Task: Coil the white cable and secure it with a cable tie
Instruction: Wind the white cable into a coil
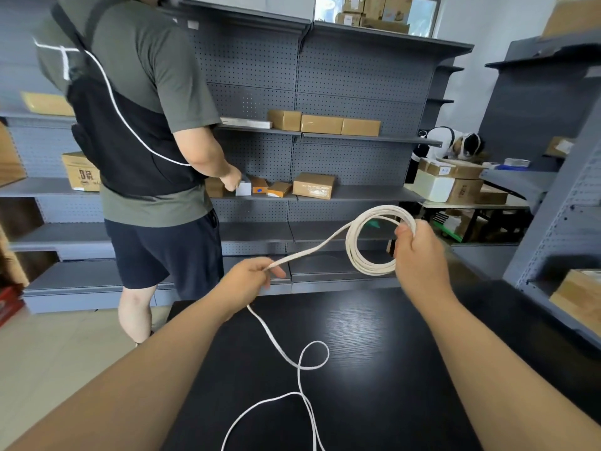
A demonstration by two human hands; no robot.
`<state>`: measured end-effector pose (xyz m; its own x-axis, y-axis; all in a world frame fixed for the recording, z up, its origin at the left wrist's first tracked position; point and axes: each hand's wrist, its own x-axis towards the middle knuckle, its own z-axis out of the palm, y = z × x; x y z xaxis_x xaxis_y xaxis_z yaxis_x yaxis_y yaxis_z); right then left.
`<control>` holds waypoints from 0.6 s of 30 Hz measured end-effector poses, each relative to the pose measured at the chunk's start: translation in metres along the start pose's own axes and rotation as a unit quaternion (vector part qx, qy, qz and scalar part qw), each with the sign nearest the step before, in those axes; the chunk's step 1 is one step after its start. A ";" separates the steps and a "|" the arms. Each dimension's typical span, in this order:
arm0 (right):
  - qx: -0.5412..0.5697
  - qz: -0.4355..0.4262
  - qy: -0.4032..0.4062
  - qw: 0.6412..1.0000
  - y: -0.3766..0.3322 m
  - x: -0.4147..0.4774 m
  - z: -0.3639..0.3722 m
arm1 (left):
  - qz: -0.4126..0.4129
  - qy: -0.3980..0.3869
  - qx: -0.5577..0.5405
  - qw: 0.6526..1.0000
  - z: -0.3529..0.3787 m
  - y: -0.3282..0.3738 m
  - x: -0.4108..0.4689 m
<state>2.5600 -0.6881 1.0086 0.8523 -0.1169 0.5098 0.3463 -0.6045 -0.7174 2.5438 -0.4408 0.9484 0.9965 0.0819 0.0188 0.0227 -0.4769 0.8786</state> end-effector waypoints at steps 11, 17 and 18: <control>-0.009 -0.145 -0.134 0.980 -0.017 -0.013 0.004 | -0.052 -0.225 -0.075 0.970 0.020 0.033 -0.005; -0.053 -0.178 -0.177 0.967 -0.020 -0.014 -0.002 | 0.117 0.058 -0.214 0.968 0.013 0.055 0.000; -0.061 -0.180 -0.182 0.965 -0.020 -0.015 -0.002 | 0.122 0.000 -0.156 0.980 0.012 0.063 -0.002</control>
<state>2.5399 -0.6755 1.0164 0.7744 0.3887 0.4992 0.6156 -0.6451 -0.4527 2.5439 -0.4821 0.9980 0.9693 -0.0015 0.2461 -0.2418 -0.1905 0.9514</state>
